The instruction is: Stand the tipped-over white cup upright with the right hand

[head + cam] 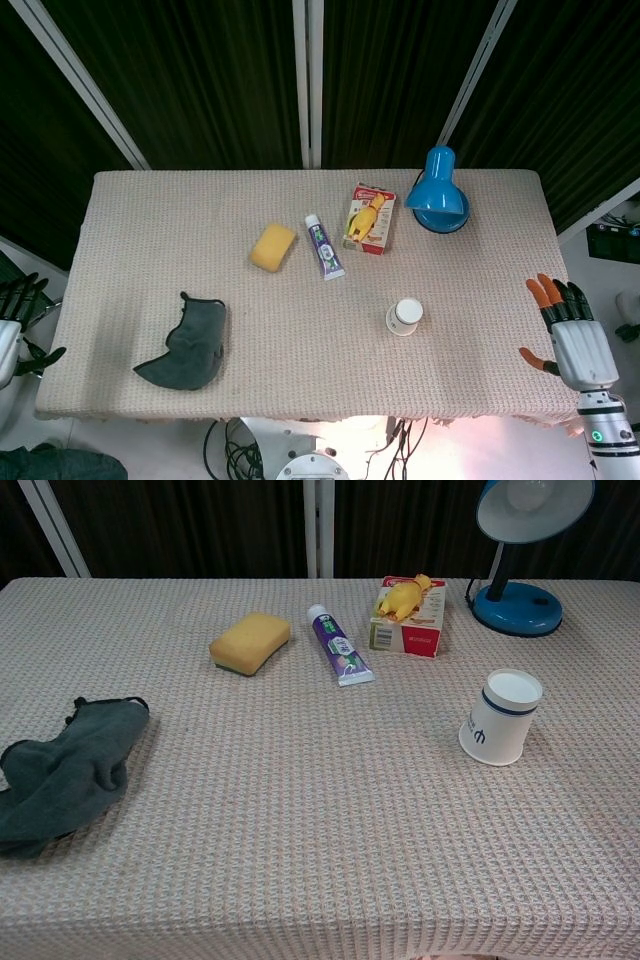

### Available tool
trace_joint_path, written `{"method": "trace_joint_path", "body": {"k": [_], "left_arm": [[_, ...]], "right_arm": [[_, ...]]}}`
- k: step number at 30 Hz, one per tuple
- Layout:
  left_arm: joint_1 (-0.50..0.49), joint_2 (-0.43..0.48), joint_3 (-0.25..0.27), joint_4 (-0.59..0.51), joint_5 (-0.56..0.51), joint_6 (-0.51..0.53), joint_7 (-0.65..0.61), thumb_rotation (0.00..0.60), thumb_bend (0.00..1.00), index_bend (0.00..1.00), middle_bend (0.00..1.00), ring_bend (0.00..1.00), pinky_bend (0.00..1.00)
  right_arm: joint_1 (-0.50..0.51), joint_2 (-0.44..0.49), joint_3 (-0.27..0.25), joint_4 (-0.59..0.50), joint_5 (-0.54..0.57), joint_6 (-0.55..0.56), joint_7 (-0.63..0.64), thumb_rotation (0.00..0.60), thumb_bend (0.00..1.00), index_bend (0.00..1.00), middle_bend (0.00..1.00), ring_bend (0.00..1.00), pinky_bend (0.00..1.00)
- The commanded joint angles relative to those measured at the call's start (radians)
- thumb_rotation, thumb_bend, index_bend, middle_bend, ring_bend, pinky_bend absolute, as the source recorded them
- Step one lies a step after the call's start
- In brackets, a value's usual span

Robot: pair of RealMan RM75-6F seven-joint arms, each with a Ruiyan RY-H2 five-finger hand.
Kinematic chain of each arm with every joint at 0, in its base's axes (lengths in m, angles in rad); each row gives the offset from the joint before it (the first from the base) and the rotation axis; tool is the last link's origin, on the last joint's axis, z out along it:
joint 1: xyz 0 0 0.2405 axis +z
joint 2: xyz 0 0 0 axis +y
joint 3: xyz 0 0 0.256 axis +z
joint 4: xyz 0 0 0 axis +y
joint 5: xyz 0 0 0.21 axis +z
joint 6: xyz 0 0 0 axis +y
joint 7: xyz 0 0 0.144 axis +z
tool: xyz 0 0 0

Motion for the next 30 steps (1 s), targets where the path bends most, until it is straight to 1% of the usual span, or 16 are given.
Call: {"method": "trace_joint_path", "body": {"k": [1,3,6,10,13,16,22,27,30], "left_arm": [[-0.002,-0.003,0.002,0.006,0.003,-0.003,-0.005,0.6,0.12,0.01,0.0,0.0,0.04],[-0.003,-0.005,0.003,0.008,0.002,-0.007,-0.006,0.6,0.12,0.01,0.0,0.0,0.04],[-0.002,-0.004,0.004,0.005,0.001,-0.008,-0.004,0.6,0.12,0.01,0.0,0.0,0.04],[0.004,-0.003,0.006,0.006,-0.003,-0.005,-0.006,0.6,0.12,0.01,0.0,0.0,0.04],[0.007,-0.003,0.007,0.009,-0.007,-0.008,-0.006,0.6,0.12,0.01,0.0,0.0,0.02],[0.007,-0.002,0.009,0.01,-0.009,-0.012,-0.006,0.6,0.12,0.01,0.0,0.0,0.0],[0.006,-0.002,0.008,0.013,-0.012,-0.018,-0.013,0.6,0.12,0.01,0.0,0.0,0.0],[0.006,-0.004,0.009,0.02,-0.011,-0.019,-0.026,0.6,0.12,0.02,0.0,0.0,0.0],[0.006,-0.005,0.009,0.025,-0.013,-0.022,-0.032,0.6,0.12,0.02,0.0,0.0,0.0]], "right_arm": [[0.095,0.03,0.012,-0.103,0.013,-0.142,-0.122,0.6,0.06,0.0,0.0,0.0,0.0],[0.144,0.042,0.023,-0.151,0.046,-0.226,-0.185,0.6,0.06,0.0,0.01,0.0,0.0],[0.229,0.032,0.055,-0.206,0.143,-0.346,-0.32,0.6,0.06,0.0,0.01,0.0,0.0],[0.312,-0.024,0.081,-0.211,0.256,-0.422,-0.461,0.6,0.06,0.0,0.01,0.0,0.0],[0.358,-0.071,0.086,-0.208,0.333,-0.449,-0.546,0.6,0.06,0.0,0.01,0.0,0.0],[0.392,-0.105,0.083,-0.207,0.386,-0.458,-0.595,0.6,0.06,0.0,0.01,0.0,0.0],[0.442,-0.153,0.072,-0.187,0.467,-0.457,-0.655,0.6,0.06,0.0,0.01,0.0,0.0],[0.464,-0.18,0.053,-0.161,0.486,-0.433,-0.686,0.6,0.06,0.0,0.01,0.0,0.0],[0.474,-0.196,0.041,-0.146,0.499,-0.418,-0.703,0.6,0.06,0.04,0.0,0.0,0.0]]}}
